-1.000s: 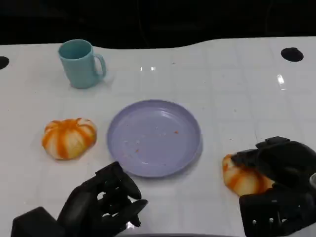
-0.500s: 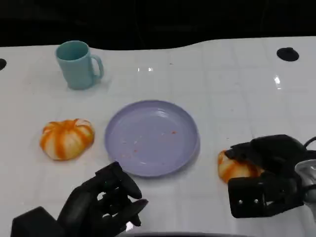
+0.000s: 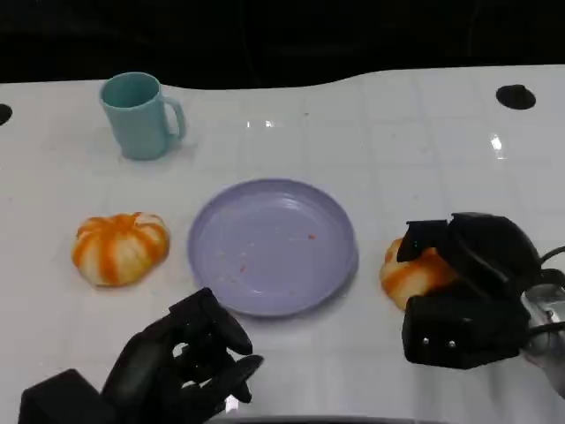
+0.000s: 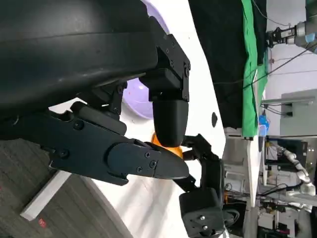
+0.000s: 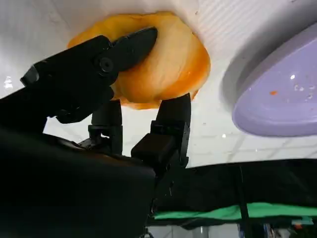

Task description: Grasp the bread from the table and place it into the plate.

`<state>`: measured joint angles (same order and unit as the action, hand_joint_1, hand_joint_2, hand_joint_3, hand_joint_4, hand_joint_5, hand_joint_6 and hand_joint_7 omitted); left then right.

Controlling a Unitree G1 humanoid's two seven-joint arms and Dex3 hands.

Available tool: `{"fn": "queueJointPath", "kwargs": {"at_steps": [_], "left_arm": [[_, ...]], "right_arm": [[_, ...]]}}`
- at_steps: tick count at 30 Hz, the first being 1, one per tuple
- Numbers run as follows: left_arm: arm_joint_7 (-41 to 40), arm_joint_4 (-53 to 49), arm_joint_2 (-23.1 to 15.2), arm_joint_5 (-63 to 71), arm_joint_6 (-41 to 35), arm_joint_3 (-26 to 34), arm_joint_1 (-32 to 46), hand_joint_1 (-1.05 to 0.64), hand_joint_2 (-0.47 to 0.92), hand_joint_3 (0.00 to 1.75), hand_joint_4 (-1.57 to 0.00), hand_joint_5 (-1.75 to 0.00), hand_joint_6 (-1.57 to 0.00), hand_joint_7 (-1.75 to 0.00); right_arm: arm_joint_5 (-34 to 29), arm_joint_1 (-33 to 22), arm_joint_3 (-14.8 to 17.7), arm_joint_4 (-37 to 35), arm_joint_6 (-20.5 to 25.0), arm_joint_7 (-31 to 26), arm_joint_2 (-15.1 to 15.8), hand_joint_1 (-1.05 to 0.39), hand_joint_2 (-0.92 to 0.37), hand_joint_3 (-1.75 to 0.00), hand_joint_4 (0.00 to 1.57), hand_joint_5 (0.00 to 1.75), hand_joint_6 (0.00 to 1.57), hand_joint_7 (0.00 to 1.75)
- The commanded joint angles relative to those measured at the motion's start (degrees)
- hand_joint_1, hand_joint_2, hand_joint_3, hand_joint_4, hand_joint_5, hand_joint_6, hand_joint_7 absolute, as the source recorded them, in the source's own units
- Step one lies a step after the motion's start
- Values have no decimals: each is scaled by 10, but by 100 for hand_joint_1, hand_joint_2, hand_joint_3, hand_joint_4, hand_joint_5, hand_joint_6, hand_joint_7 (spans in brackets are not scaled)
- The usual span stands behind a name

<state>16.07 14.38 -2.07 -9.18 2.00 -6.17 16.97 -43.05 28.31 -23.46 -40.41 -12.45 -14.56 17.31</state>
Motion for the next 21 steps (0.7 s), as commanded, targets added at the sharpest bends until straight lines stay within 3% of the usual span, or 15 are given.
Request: {"fn": "queueJointPath", "kwargs": {"at_steps": [1,3,8,9,10,11,13,21], "left_arm": [[-2,-2,-7,0,5,6,0,-60,92,19,-65,-175,-51,-163],[-4,-2,-9,4,3,6,-2,-61,92,19,-65,-175,-51,-163],[-5,-2,-9,5,-3,5,-6,-59,92,20,-63,-175,-51,-162],[-5,-3,-8,5,-3,4,-6,-58,92,20,-63,-175,-51,-162],[-4,-5,-9,5,-1,4,-7,-58,92,20,-63,-175,-51,-162],[-4,-5,-9,6,0,4,-8,-58,92,20,-63,-175,-51,-162],[-4,-5,-9,6,1,3,-9,-58,92,21,-63,-175,-51,-162],[-9,2,-9,12,-5,0,-7,-56,92,24,-63,-175,-48,-162]], "right_arm": [[-1,10,-4,-16,-9,-40,-3,-19,-91,-7,84,175,88,106],[2,13,-2,-16,-5,-50,-6,-18,-92,-8,87,175,83,126],[17,13,13,-4,-11,-74,-11,-15,-87,-12,88,175,90,112],[20,12,15,-1,-14,-77,-11,-14,-82,-23,88,175,87,121],[25,12,19,3,-20,-79,-10,-13,-65,-57,89,175,83,132],[30,12,24,12,-24,-79,-9,-12,-55,-79,90,175,77,152],[42,14,34,30,-37,-80,-7,-10,-42,-106,92,175,74,170],[98,25,63,96,-69,-47,-27,-5,-29,-139,97,175,75,175]]}}
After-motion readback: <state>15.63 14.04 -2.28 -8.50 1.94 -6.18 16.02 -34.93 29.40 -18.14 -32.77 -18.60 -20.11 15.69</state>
